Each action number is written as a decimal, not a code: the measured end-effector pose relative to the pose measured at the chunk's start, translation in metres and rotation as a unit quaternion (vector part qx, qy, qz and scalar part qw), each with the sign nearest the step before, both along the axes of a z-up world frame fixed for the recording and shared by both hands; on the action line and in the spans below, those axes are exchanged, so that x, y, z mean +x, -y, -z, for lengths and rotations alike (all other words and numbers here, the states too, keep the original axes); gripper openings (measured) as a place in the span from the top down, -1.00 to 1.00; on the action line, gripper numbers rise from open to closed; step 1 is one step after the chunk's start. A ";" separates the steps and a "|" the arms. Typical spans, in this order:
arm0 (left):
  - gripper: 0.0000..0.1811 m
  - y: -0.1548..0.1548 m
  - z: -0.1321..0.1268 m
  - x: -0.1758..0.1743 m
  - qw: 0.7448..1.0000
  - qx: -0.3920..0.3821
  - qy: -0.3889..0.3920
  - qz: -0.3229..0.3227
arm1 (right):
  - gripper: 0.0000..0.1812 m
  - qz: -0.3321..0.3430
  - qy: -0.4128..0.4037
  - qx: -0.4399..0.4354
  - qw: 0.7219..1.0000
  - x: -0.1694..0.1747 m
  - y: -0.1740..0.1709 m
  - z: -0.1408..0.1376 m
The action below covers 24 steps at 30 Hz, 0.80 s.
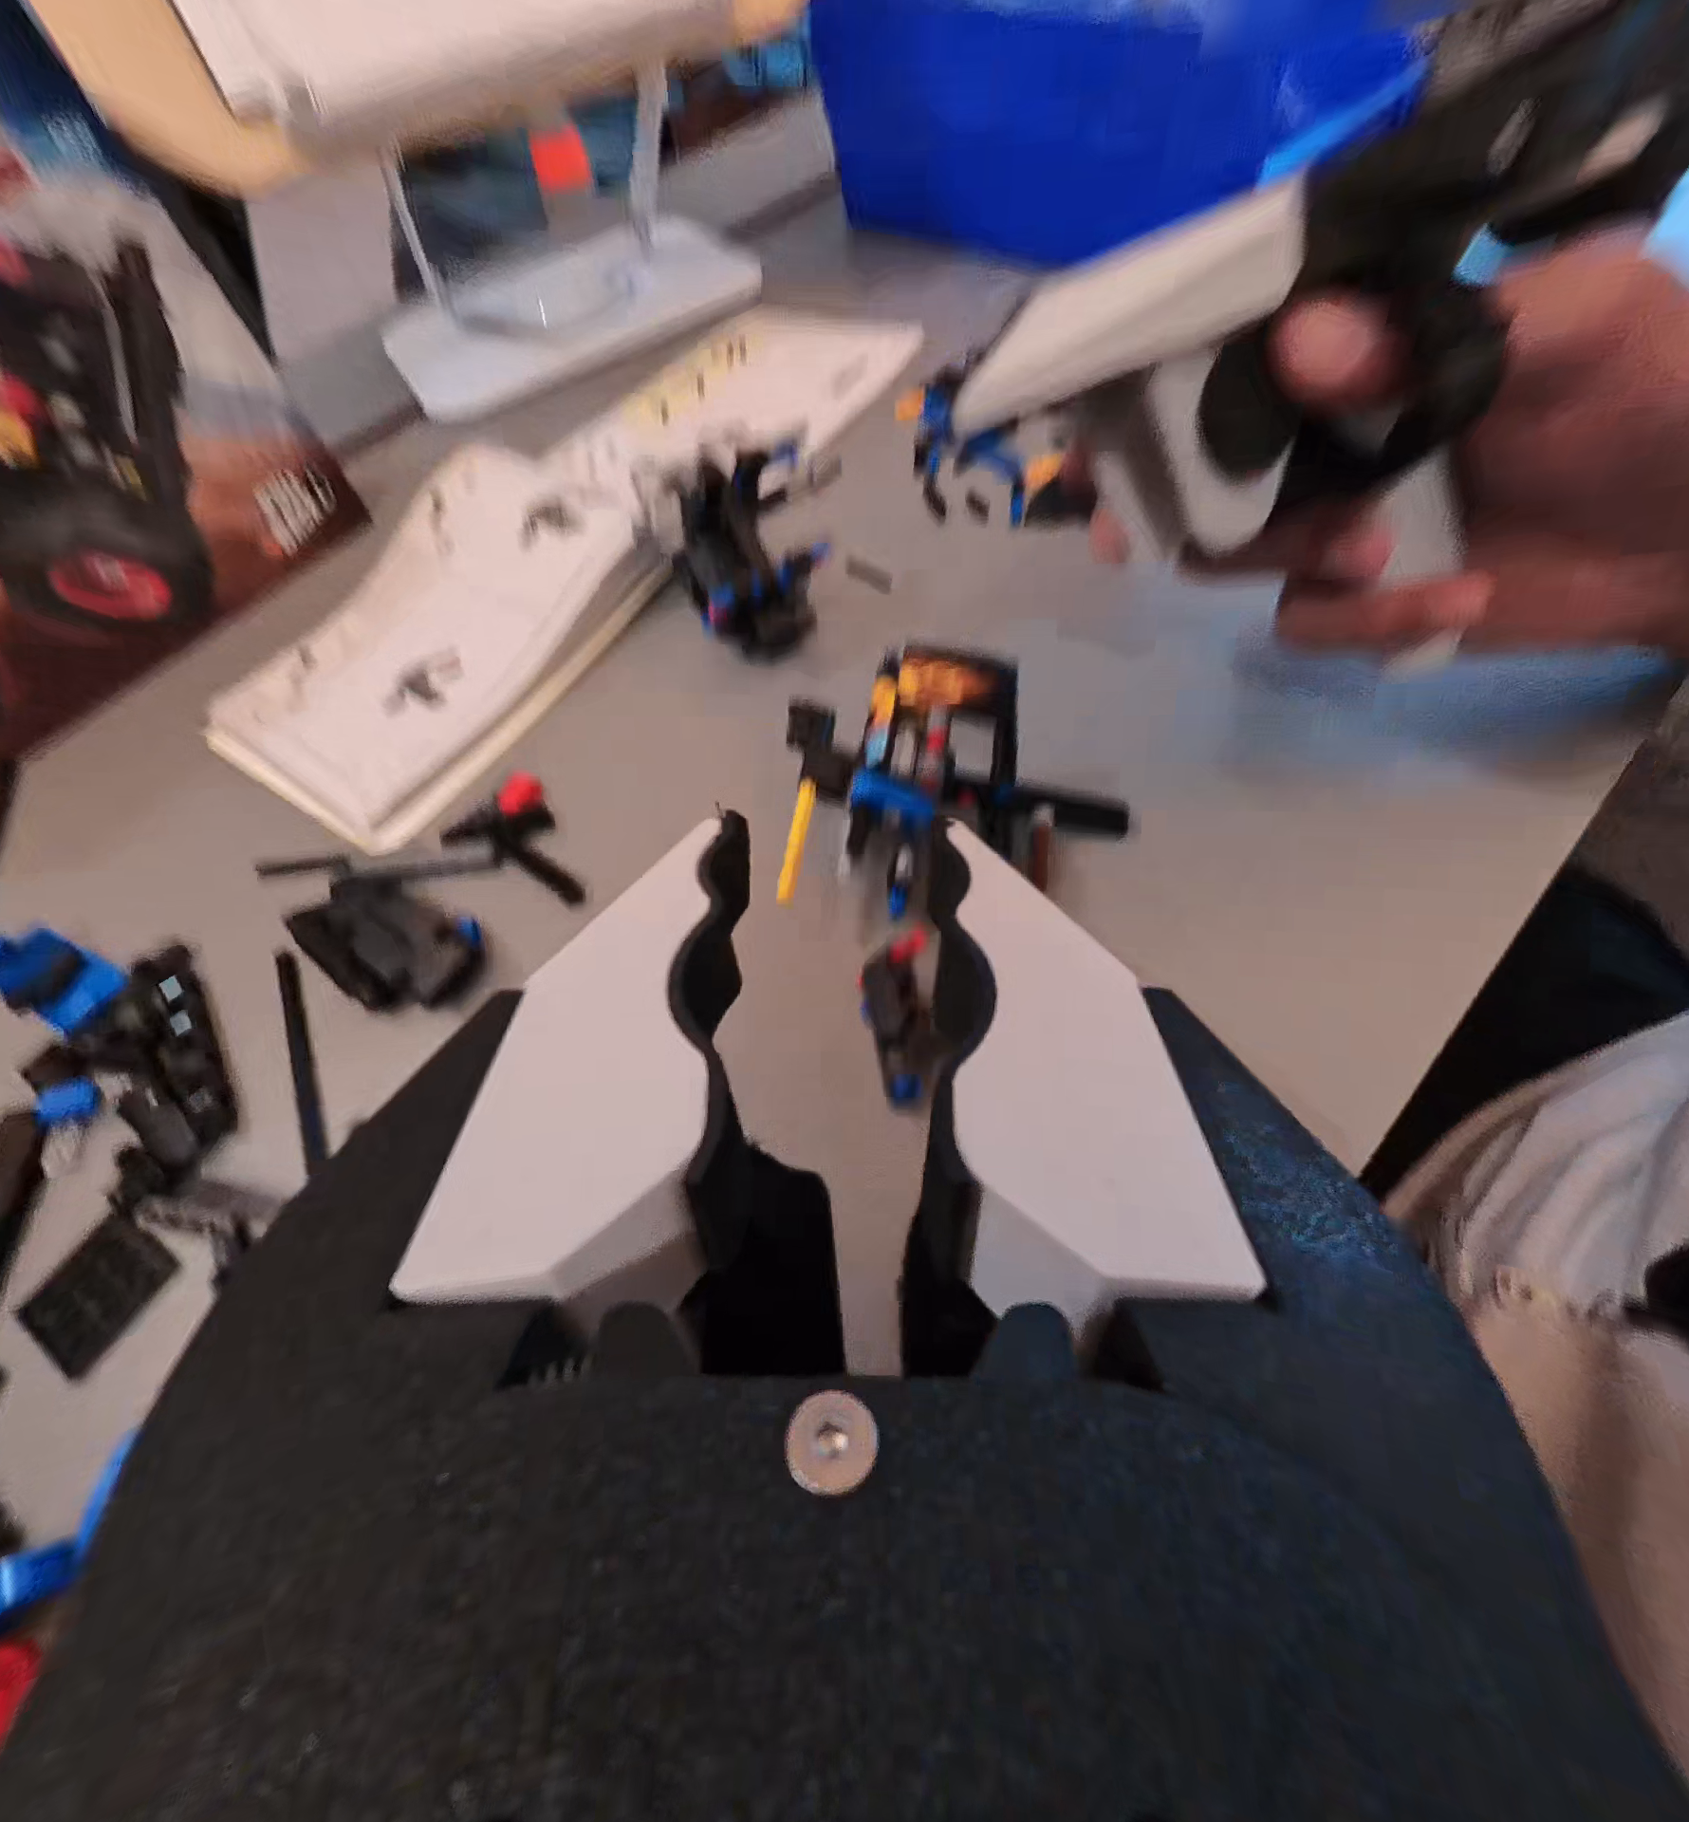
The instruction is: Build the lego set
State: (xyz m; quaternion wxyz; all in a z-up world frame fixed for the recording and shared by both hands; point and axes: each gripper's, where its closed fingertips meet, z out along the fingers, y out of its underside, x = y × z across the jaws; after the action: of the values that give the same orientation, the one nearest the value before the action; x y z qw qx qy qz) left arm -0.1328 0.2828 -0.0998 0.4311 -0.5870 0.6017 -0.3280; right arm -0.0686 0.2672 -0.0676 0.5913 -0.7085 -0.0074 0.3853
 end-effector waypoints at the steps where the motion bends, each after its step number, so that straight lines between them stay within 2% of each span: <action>1: 0.63 0.005 -0.013 0.008 1.000 0.008 0.019 0.005 | 0.97 -0.012 -0.029 0.003 1.000 -0.005 -0.001 -0.003; 3: 0.64 0.014 -0.027 0.024 0.998 0.020 0.049 0.014 | 0.97 -0.022 -0.078 0.010 0.997 -0.010 -0.004 -0.009; 7: 0.65 0.016 -0.025 0.045 0.997 0.044 0.063 -0.001 | 0.97 -0.036 -0.099 0.009 0.994 -0.023 -0.006 -0.010; 15: 0.78 0.021 -0.028 0.052 0.994 -0.035 0.106 0.004 | 0.97 -0.006 -0.038 0.031 0.999 -0.026 -0.004 -0.007; 20: 0.89 0.023 -0.020 0.051 0.996 -0.007 0.087 0.002 | 0.97 0.004 -0.004 0.038 0.999 -0.025 -0.003 -0.005; 24: 0.97 0.020 -0.009 0.050 0.997 0.061 0.044 0.014 | 0.95 -0.013 0.019 0.024 0.999 -0.026 -0.001 0.003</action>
State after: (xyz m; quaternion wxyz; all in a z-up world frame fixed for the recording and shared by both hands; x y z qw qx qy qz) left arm -0.0828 0.2631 -0.0904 0.4875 -0.5361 0.6090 -0.3225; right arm -0.0942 0.2687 -0.0706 0.6026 -0.7013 -0.0373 0.3790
